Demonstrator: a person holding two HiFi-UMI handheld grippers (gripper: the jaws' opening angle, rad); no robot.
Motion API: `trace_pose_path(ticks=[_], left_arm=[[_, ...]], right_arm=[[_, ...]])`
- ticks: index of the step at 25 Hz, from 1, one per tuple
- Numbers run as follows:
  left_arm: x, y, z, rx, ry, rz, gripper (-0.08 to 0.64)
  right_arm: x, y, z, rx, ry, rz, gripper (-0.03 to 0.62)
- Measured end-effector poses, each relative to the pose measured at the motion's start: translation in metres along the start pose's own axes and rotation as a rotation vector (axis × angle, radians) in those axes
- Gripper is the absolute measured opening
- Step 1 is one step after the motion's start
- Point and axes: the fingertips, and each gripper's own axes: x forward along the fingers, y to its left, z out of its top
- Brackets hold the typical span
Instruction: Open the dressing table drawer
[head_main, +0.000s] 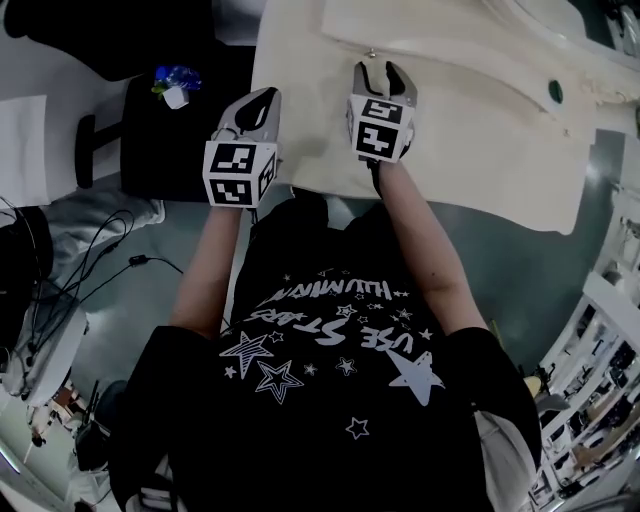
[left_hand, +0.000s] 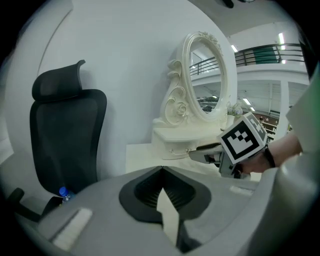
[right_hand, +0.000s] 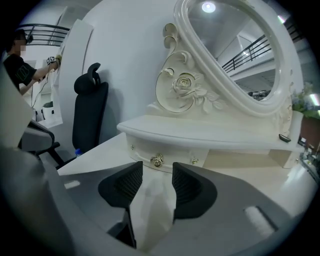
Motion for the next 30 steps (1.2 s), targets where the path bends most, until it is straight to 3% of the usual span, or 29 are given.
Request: trace_pose_path(ticks=[8,16,30], left_arm=[[0.014,0.008,-0.006,0.009,0.023,-0.063,0.002],[0.017,0.012,-0.008,0.018,0.035,-0.099,0.002],[0.016,0.013,-0.009,0.010,0.031,-0.103,0.002]], right_arm=[[0.021,0.005,0.000,-0.023,0.025,-0.080,0.191],[0.026,0.000,0.002,-0.027,0.036,-0.145,0.123],[0.022,0.002,0.001,-0.051,0.047,-0.128,0.121]])
